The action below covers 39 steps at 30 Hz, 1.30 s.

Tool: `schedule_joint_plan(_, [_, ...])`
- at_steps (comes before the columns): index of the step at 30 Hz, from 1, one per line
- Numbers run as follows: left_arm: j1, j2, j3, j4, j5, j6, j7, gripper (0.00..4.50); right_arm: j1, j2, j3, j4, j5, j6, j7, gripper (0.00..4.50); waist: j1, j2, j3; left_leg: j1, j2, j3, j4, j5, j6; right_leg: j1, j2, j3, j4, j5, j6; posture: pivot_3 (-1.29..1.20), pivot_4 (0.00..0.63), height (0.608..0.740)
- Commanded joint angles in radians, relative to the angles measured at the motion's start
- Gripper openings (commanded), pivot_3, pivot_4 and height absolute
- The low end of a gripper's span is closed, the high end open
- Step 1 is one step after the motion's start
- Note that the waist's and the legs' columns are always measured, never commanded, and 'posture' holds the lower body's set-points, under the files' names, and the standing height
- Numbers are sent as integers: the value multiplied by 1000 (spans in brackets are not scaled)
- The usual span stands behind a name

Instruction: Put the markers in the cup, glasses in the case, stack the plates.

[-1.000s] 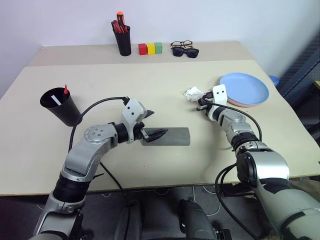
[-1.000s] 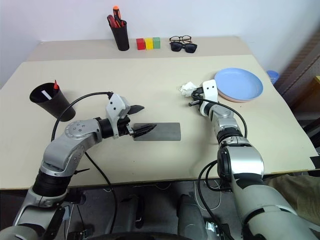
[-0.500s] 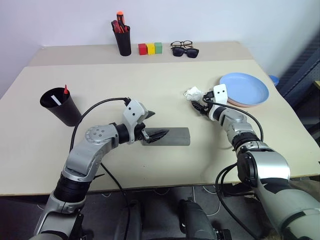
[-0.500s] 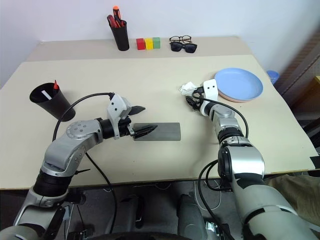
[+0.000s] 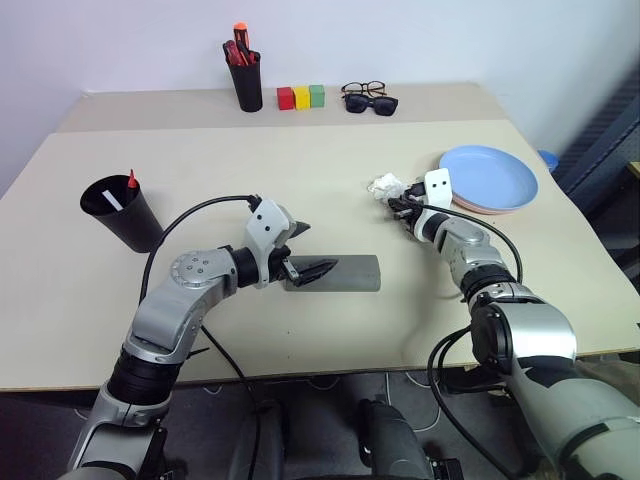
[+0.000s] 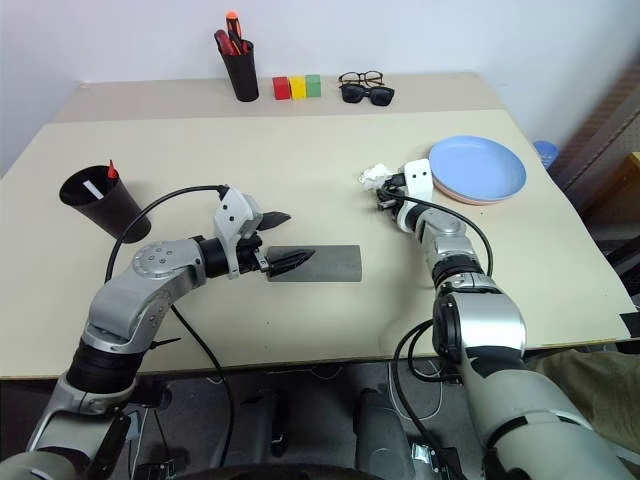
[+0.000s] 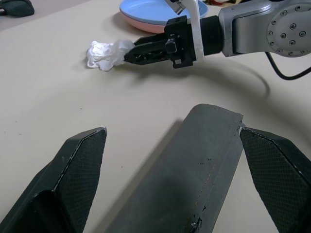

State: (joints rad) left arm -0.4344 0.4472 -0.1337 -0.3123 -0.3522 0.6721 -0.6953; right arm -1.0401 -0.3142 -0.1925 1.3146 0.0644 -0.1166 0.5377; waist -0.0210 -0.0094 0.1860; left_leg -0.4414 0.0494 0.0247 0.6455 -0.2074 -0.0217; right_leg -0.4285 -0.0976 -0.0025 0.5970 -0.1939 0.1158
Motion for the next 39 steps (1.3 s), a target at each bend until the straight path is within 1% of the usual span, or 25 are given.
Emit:
schedule_joint_plan(1, [4,4,12,-27,-12,-7,0,4500,-31,-1,-17,-39,18,-27,4,55,0,0,0,0,0,0,0,0,0,0,0,0,0,0,0,0,150,740])
schedule_joint_plan(16, [-10,-16,-10,-9,-6,-17,0,4500,-56,-35,-36,-60,42,-50,32,55,0,0,0,0,0,0,0,0,0,0,0,0,0,0,0,0,150,740])
schedule_joint_plan(24, [-14,-14,-11,-6,-5,-20,-5,4500,-76,-56,-55,-64,59,-66,16,55,1,0,0,0,0,0,0,0,0,0,0,0,0,0,0,0,150,740])
schedule_joint_plan(27, [-13,-14,-13,-6,-5,-20,-6,4500,-79,-62,-55,-63,59,-52,39,55,0,0,0,0,0,0,0,0,0,0,0,0,0,0,0,0,150,740])
schedule_joint_plan(30, [-13,-15,-13,-6,-5,-19,-6,4500,-71,-60,-54,-63,61,-40,63,870,0,0,0,0,0,0,0,0,0,0,0,0,0,0,-1,0,150,740])
schedule_joint_plan(32, [-13,-15,-13,-6,-5,-19,-6,4500,-62,-54,-50,-65,61,-37,66,1863,0,0,0,0,0,0,0,0,0,0,0,0,0,0,0,0,150,740])
schedule_joint_plan(33, [-12,-15,-13,-6,-5,-19,-6,4500,-57,-51,-49,-66,61,-37,66,2452,0,0,0,0,0,0,0,0,0,0,0,0,0,0,0,0,150,740])
schedule_joint_plan(34, [-11,-14,-12,-6,-6,-18,-6,4500,-53,-48,-47,-65,60,-31,70,2857,0,0,0,0,0,0,0,0,0,0,0,0,0,0,0,0,150,740])
schedule_joint_plan(39, [-10,-12,-11,-9,-8,-15,-6,4500,-38,-40,-43,-58,56,-9,73,2857,1,0,0,0,0,0,0,0,0,0,0,0,0,0,-1,0,150,740])
